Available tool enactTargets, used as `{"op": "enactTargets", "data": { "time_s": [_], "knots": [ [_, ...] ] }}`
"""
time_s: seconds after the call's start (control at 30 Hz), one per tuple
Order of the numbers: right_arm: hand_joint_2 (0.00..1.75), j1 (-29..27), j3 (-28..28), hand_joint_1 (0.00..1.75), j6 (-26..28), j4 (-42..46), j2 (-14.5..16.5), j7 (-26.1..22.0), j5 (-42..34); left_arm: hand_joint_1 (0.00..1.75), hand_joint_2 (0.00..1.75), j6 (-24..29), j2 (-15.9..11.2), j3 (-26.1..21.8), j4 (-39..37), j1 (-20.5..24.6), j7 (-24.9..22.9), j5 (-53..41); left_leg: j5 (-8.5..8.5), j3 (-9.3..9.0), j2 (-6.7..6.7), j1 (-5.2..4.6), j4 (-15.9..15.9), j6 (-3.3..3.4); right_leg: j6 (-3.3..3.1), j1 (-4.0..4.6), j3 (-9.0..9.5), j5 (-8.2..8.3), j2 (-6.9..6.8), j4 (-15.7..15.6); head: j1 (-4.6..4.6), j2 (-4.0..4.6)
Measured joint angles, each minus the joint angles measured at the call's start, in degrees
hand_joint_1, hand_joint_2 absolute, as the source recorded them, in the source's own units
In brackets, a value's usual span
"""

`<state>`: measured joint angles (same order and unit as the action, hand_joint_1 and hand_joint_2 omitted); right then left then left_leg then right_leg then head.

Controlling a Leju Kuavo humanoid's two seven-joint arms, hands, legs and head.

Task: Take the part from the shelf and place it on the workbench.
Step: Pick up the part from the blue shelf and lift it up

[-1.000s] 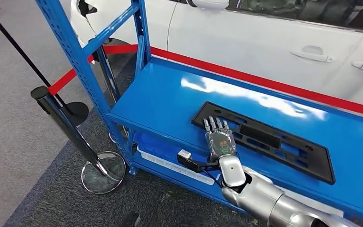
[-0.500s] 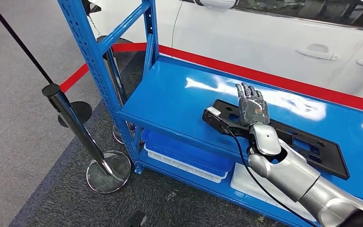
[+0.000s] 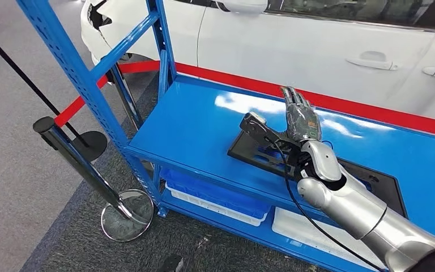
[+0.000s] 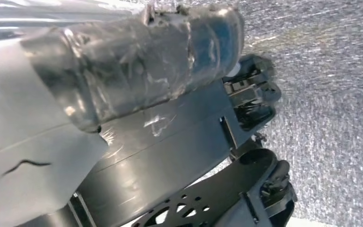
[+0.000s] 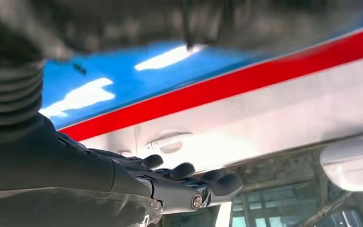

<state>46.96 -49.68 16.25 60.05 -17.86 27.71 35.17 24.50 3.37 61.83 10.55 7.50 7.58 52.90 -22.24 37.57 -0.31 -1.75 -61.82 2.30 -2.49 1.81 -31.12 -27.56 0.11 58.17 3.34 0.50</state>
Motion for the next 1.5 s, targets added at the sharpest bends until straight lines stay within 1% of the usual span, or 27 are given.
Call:
{"op": "enactTargets", "data": {
  "time_s": [0.1, 0.17, 0.23, 0.3, 0.33, 0.37, 0.4, 0.47, 0.5, 0.53, 0.57, 0.6, 0.67, 0.7, 0.8, 0.83, 0.87, 0.9, 1.0, 1.03, 1.1, 1.2, 1.27, 1.33, 1.37, 1.4, 1.5],
  "knots": [
    [0.00, -0.4, 0.0, 0.00, 0.7, 0.0, 0.1, -0.9, -1.6, 0.00, 0.00, 0.0, -0.1, 0.5, 0.0, 0.0, -0.1, -0.1, -0.05, -1.74, 0.06, -0.61, 3.6, 1.48, 0.58, -0.40, 0.15, 0.16, -0.08, -1.0, 0.09, 0.00],
    [0.00, -0.6, 0.1, 0.00, 1.1, 0.0, 0.1, -1.4, -2.2, 0.00, 0.00, 0.0, -0.1, 0.7, 0.0, 0.0, -0.3, -0.1, -0.26, -3.97, 0.14, -0.02, 7.0, 1.85, 0.93, -0.30, 0.22, -0.28, -0.06, -1.0, 0.06, 0.00],
    [0.00, -0.6, 0.3, 0.00, 1.4, 0.0, 0.1, -1.7, -2.4, 0.00, 0.00, -0.1, 0.0, 0.8, 0.1, -0.2, -0.4, -0.2, -0.35, -5.99, 0.25, 0.91, 9.4, 1.80, 1.84, -0.66, -1.97, -2.02, 0.13, 3.3, -0.21, 0.00],
    [0.00, -1.0, 0.4, 0.00, 1.5, -0.1, 0.1, -1.8, -2.7, 0.00, 0.00, -0.1, 0.0, 0.8, 0.1, -0.2, -0.6, -0.2, -0.79, -6.69, 0.29, 1.64, 9.6, 1.32, 3.26, -1.76, -6.66, -3.90, 0.19, 10.8, -0.33, 0.00],
    [0.00, -1.3, 0.4, 0.00, 1.5, -0.2, 0.1, -1.9, -2.8, 0.00, 0.00, -0.2, 0.0, 0.9, 0.1, -0.2, -0.7, -0.2, -1.17, -6.91, 0.26, 2.05, 9.5, 0.88, 4.01, -2.50, -8.64, -3.92, 0.16, 13.2, -0.35, 0.00],
    [0.00, -1.6, 0.4, 0.00, 1.5, -0.3, 0.1, -1.9, -3.0, 0.00, 0.00, -0.2, 0.0, 0.9, 0.1, -0.2, -0.8, -0.3, -1.63, -7.13, 0.20, 2.56, 9.1, 0.28, 4.84, -3.30, -9.71, -2.93, 0.12, 13.7, -0.35, 0.00],
    [0.00, -1.7, 0.4, 0.00, 1.5, -0.4, 0.1, -2.0, -3.1, 0.00, 0.00, -0.2, 0.0, 0.9, 0.1, -0.2, -0.9, -0.3, -2.23, -7.30, 0.13, 3.13, 8.5, -0.39, 5.76, -4.14, -9.58, -0.93, 0.05, 11.9, -0.35, 0.00],
    [0.00, -1.8, 0.4, 0.00, 1.6, -0.6, 0.1, -2.2, -3.3, 0.00, 0.00, -0.1, -0.2, 0.9, 0.0, -0.2, -1.0, -0.6, -4.04, -6.96, -0.01, 4.11, 6.4, -2.12, 7.99, -5.60, -7.45, 2.83, -0.02, 5.6, -0.56, 0.00],
    [0.00, -1.9, 0.4, 0.00, 1.7, -0.6, 0.1, -2.4, -3.3, 0.00, 0.00, -0.1, -0.4, 0.9, 0.0, -0.1, -1.0, -0.7, -5.03, -6.51, -0.03, 4.35, 5.0, -2.93, 8.09, -5.95, -6.70, 3.49, 0.14, 3.7, -0.72, 0.00],
    [0.00, -2.0, 0.4, 0.00, 1.8, -0.6, 0.2, -2.6, -3.4, 0.00, 0.00, -0.1, -0.5, 1.0, -0.1, 0.0, -1.0, -0.8, -5.74, -5.98, -0.05, 4.43, 4.0, -3.55, 7.70, -6.04, -6.47, 3.31, 0.28, 3.0, -0.72, 0.00],
    [0.00, -2.2, 0.4, 0.00, 1.9, -0.7, 0.2, -2.6, -3.5, 0.00, 0.00, 0.0, -0.7, 1.0, -0.1, 0.0, -1.0, -0.8, -6.10, -5.59, -0.05, 4.43, 3.5, -3.96, 6.75, -5.79, -6.65, 2.64, 0.48, 3.5, -0.64, 0.00],
    [0.00, -2.3, 0.4, 0.00, 2.0, -0.7, 0.2, -2.7, -3.6, 0.00, 0.00, 0.0, -0.6, 1.1, -0.1, -0.1, -1.0, -0.9, -6.24, -5.57, -0.02, 4.49, 3.4, -4.17, 5.60, -5.72, -6.96, 2.44, 0.53, 3.8, -0.41, 0.00],
    [0.00, -2.2, 0.5, 0.00, 2.1, -0.8, 0.2, -2.7, -3.6, 0.00, 0.00, 0.1, -0.6, 1.2, -0.1, -0.1, -1.0, -0.9, -6.88, -5.46, 0.05, 4.68, 2.8, -4.33, 4.38, -5.27, -7.18, 2.12, 0.53, 4.3, 0.07, 0.00],
    [0.00, -2.1, 0.5, 0.00, 2.1, -0.8, 0.2, -2.7, -3.7, 0.00, 0.00, 0.1, -0.6, 1.2, -0.1, -0.1, -0.9, -1.0, -7.96, -4.80, 0.10, 4.66, 1.2, -4.17, 3.96, -4.99, -7.16, 2.06, 0.56, 4.3, 0.28, 0.00],
    [0.00, -2.1, 0.5, 0.00, 2.1, -0.8, 0.2, -2.8, -3.8, 0.00, 0.00, 0.3, -0.6, 1.3, -0.1, 0.3, -0.7, -1.0, -12.99, 0.53, 0.18, 3.63, -9.7, -2.54, 3.37, -3.68, -6.73, 1.99, 0.58, 3.9, 0.89, 0.00],
    [0.00, -2.1, 0.5, 0.00, 2.2, -0.9, 0.3, -2.9, -3.9, 0.00, 0.00, 0.3, -0.6, 1.3, -0.1, 0.5, -0.6, -1.1, -13.75, 2.23, 0.17, 2.99, -12.7, -1.86, 3.23, -3.18, -6.58, 1.92, 0.57, 3.8, 0.93, 0.00],
    [0.00, -2.1, 0.5, 0.00, 2.2, -1.1, 0.3, -3.0, -4.0, 0.00, 0.00, 0.3, -0.6, 1.4, -0.1, 0.6, -0.5, -1.0, -13.40, 3.08, 0.15, 2.28, -13.9, -1.16, 3.03, -2.71, -6.42, 1.81, 0.56, 3.8, 0.92, 0.00],
    [0.00, -2.1, 0.4, 0.00, 2.2, -1.2, 0.3, -3.1, -4.1, 0.00, 0.00, 0.3, -0.6, 1.6, -0.1, 0.6, -0.5, -1.0, -11.89, 2.90, 0.15, 1.51, -12.9, -0.38, 2.78, -2.28, -6.14, 1.64, 0.57, 3.8, 0.91, 0.00],
    [0.00, -2.0, 0.4, 0.00, 2.5, -1.3, 0.4, -3.6, -4.2, 0.00, 0.00, 0.5, -0.6, 2.1, -0.1, 0.4, -0.5, -1.0, -5.31, -1.43, 0.16, -0.71, -2.7, 2.35, 2.07, -1.67, -4.88, 1.20, 0.60, 3.3, 0.73, 0.00],
    [0.00, -2.0, 0.4, 0.00, 2.7, -1.4, 0.5, -3.8, -4.3, 0.00, 0.00, 0.6, -0.7, 2.2, -0.1, 0.3, -0.5, -1.0, -4.25, -2.60, 0.17, -1.18, -0.1, 3.01, 2.04, -1.73, -4.63, 1.26, 0.60, 3.0, 0.68, 0.00],
    [0.00, -2.1, 0.4, 0.00, 3.4, -1.5, 0.5, -4.4, -5.0, 0.00, 0.00, 0.7, -0.7, 2.3, -0.1, 0.3, -0.8, -0.9, -3.98, -3.58, 0.19, -1.57, 2.4, 3.60, 2.24, -1.94, -4.55, 1.67, 0.55, 2.2, 0.66, 0.00],
    [0.00, -2.1, 0.5, 0.00, 5.0, -1.2, 0.5, -5.8, -6.6, 0.00, 0.00, 0.7, -0.5, 2.3, -0.1, 0.3, -1.0, -0.8, -3.01, -5.64, 0.38, -0.99, 6.3, 3.22, 2.72, -1.69, -4.64, 1.52, 0.43, 2.1, 0.63, 0.00],
    [0.00, -1.9, 0.7, 0.00, 5.8, -1.1, 0.6, -6.3, -7.3, 0.00, 0.00, 0.7, -0.3, 2.3, -0.1, 0.2, -1.1, -0.7, -2.49, -6.70, 0.57, -0.40, 7.8, 2.68, 3.40, -1.78, -6.55, -0.63, 0.41, 6.4, 0.44, 0.00],
    [0.00, -2.2, 0.8, 0.00, 6.2, -1.0, 0.7, -6.8, -8.0, 0.00, 0.00, 0.7, -0.2, 2.3, -0.1, 0.2, -1.3, -0.7, -2.74, -6.85, 0.59, 0.03, 7.6, 2.33, 4.33, -2.39, -9.85, -2.96, 0.38, 12.7, 0.42, 0.00],
    [0.00, -2.4, 0.8, 0.00, 6.3, -0.9, 0.7, -7.0, -8.4, 0.00, 0.00, 0.7, -0.2, 2.3, -0.1, 0.1, -1.3, -0.7, -3.01, -6.83, 0.57, 0.29, 7.3, 2.03, 4.79, -2.78, -10.88, -3.08, 0.33, 14.4, 0.42, 0.00],
    [0.00, -2.5, 0.8, 0.00, 6.5, -0.8, 0.7, -7.3, -8.8, 0.00, 0.00, 0.7, -0.1, 2.3, -0.1, 0.1, -1.3, -0.6, -3.38, -6.79, 0.53, 0.62, 6.8, 1.64, 5.28, -3.17, -10.95, -2.21, 0.25, 14.1, 0.42, 0.00],
    [0.00, -2.5, 0.9, 0.00, 6.9, 0.1, 0.8, -7.9, -9.5, 0.00, 0.00, 0.6, -0.1, 2.3, -0.1, 0.1, -1.4, -0.4, -5.31, -6.32, 0.43, 1.66, 4.1, -0.01, 6.74, -3.95, -6.89, 1.96, 0.05, 5.7, 0.25, 0.00]
  ]
}}
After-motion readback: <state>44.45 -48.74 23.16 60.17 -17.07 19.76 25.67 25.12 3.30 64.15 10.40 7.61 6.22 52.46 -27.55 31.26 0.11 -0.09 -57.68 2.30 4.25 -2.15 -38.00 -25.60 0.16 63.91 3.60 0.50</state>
